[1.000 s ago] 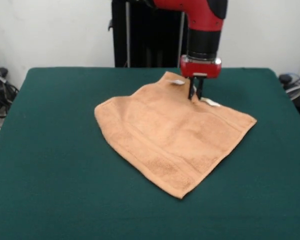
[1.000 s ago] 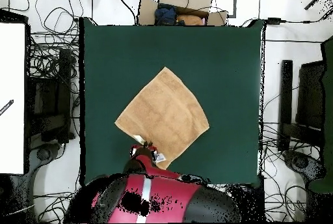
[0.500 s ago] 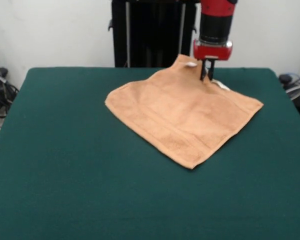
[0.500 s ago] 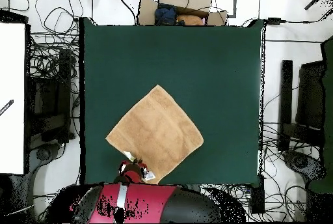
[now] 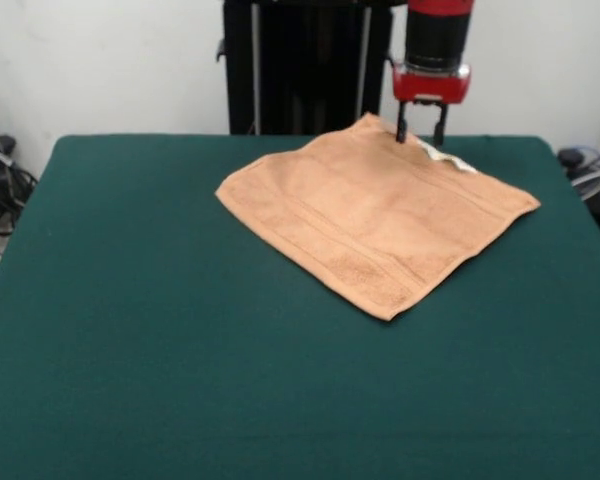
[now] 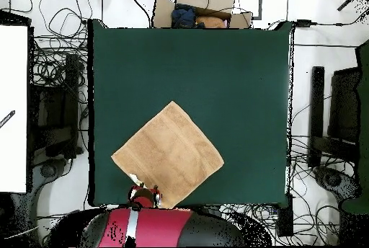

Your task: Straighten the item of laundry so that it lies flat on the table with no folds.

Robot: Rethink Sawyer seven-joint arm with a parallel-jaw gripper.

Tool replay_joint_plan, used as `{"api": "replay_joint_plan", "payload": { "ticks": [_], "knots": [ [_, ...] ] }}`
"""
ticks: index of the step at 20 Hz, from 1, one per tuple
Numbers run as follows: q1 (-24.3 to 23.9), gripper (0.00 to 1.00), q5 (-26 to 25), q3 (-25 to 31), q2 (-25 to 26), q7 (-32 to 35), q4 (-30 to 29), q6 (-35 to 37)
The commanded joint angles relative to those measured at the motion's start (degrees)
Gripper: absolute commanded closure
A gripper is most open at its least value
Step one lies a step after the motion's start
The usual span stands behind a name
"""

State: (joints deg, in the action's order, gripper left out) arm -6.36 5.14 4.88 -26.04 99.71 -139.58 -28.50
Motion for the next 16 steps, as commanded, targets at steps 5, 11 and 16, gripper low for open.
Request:
{"api": "replay_joint_plan", "payload": {
  "ticks": [5,11,16],
  "knots": [
    [-1.7,0.00,-0.7,5.2,-0.1,11.9,3.5,6.3],
    [-3.2,0.00,-2.3,6.2,2.9,14.8,4.9,1.5],
    [-2.1,0.00,0.0,4.7,-9.4,12.7,1.5,7.5]
  ]
}}
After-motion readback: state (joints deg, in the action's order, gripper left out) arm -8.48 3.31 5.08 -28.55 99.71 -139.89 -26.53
